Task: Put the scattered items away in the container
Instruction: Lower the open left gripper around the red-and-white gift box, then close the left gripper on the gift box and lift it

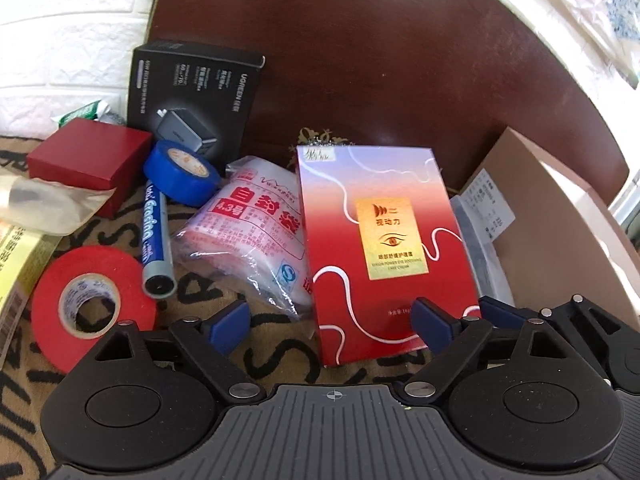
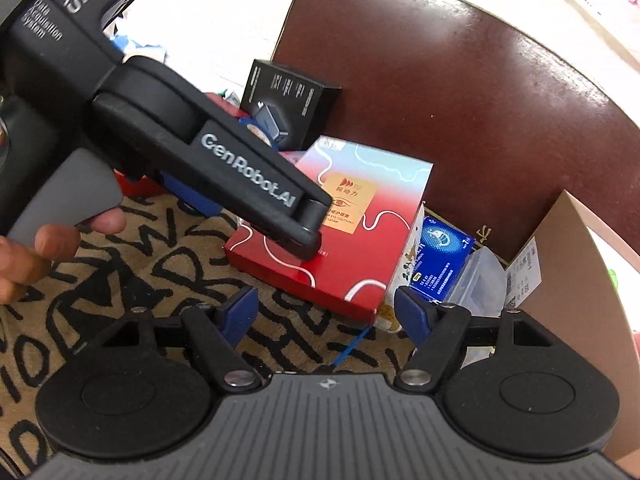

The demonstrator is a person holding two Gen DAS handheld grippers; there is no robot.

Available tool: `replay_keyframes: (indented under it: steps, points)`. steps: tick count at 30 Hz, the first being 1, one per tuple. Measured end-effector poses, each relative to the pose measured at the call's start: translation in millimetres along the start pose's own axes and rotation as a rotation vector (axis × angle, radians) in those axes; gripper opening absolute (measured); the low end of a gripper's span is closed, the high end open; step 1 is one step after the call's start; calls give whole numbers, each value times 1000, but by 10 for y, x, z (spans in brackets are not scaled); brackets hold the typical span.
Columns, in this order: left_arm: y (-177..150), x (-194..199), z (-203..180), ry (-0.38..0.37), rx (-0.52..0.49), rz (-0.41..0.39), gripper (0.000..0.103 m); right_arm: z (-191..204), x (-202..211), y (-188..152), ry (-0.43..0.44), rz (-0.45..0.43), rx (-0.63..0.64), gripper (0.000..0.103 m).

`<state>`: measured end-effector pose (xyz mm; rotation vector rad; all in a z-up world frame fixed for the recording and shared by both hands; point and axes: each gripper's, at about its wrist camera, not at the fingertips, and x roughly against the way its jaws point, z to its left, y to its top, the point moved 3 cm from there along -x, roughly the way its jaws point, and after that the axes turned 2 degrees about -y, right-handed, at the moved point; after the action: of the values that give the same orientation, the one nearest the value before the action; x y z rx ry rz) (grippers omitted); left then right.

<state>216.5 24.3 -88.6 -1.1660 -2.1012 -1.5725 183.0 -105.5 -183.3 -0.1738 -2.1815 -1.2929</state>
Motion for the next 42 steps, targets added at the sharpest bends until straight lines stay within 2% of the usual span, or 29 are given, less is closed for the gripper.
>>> replay_keyframes:
  steps: [2, 5, 7, 12, 15, 23, 26, 32, 38, 42]
  points:
    - [23, -19, -9, -5, 3, -2, 94, -2, -26, 1, 4, 7, -4, 73]
    - [49, -26, -26, -25, 4, 8, 82, -26, -30, 13, 8, 13, -28, 70]
    - [49, -6, -50, -56, 6, 18, 70, -49, -5, 21, 8, 14, -44, 62]
    - [-3, 78, -180, -35, -45, 7, 70, -76, 83, 36, 28, 16, -62, 56]
    - [-27, 107, -194, -23, -47, 8, 65, -82, 129, 20, 33, 17, -77, 53]
    - [-182, 492, -308, 11, -86, -30, 65, 3, 465, 9, 55, -22, -71, 53]
    - [-246, 558, -331, 23, -77, -7, 65, 31, 532, -20, 61, -13, -81, 53]
    - [-513, 1003, -446, 12, -91, -14, 63, 96, 1008, -151, 122, -45, -88, 53]
    - [-993, 1397, -620, -15, -94, 36, 67, 280, 1500, -463, 188, -10, -90, 53]
    - [-1403, 1443, -724, -33, -110, 151, 69, 500, 1732, -823, 226, 61, -103, 54]
